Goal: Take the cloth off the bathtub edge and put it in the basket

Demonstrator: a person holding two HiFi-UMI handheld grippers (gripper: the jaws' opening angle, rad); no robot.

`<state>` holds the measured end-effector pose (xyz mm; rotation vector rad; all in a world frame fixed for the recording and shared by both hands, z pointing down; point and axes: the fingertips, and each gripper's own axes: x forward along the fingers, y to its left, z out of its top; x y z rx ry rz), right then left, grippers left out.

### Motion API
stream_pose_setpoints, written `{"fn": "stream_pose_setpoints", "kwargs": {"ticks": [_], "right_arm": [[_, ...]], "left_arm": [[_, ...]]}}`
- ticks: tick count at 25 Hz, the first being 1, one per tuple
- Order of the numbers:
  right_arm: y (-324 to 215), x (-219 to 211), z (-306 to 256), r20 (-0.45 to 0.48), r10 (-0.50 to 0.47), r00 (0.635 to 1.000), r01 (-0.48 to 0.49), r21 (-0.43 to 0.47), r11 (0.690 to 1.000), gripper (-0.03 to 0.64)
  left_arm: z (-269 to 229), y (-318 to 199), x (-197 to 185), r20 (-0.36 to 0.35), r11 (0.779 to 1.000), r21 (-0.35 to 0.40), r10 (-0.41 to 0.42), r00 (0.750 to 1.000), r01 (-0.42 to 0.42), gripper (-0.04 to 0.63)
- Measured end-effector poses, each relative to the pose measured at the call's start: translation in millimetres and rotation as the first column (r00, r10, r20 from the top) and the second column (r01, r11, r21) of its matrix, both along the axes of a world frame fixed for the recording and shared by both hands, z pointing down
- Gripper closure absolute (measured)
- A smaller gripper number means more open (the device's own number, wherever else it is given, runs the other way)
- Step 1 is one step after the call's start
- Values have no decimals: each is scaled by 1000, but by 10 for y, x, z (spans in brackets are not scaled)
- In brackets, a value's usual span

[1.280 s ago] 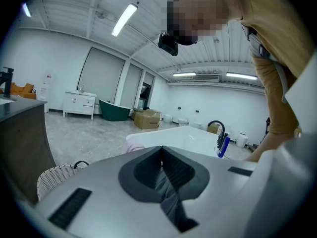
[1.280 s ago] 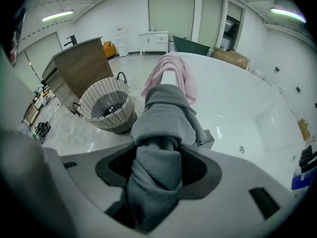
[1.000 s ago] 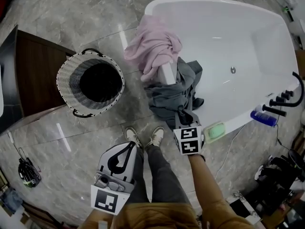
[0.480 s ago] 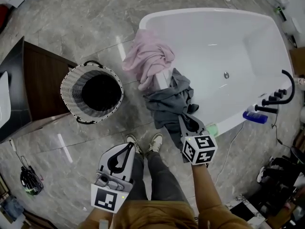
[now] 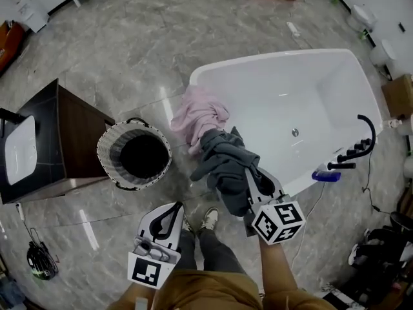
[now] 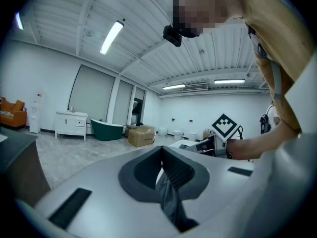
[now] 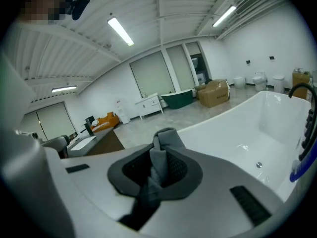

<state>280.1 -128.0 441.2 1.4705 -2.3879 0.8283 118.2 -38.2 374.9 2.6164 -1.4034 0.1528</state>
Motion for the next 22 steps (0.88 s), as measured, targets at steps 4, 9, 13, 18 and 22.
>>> {"fn": "stream_pose_setpoints", "kwargs": {"ticks": [4, 9, 13, 18, 22], "right_arm": [[24, 74, -678, 40, 10, 999, -13, 86, 996, 581], [65, 222, -1513, 94, 34, 995, -50, 169, 984, 581], [110, 259, -2106, 130, 25, 991, -58, 256, 965, 581], [162, 226, -2839, 138, -24, 990, -31, 385, 922, 581], [229, 187, -3327, 144, -57, 988, -18, 469, 883, 581]], "left_arm": [[-343, 22, -13, 2, 999, 38, -8, 1000, 8, 588], [-783, 17, -49, 12, 993, 121, -20, 1000, 18, 588], [-1011, 59, -93, -4, 987, 156, -38, 999, 38, 588], [-1235, 169, -172, -24, 979, 189, -73, 997, 77, 588], [-1347, 282, -234, -31, 972, 213, -96, 995, 101, 588]]}}
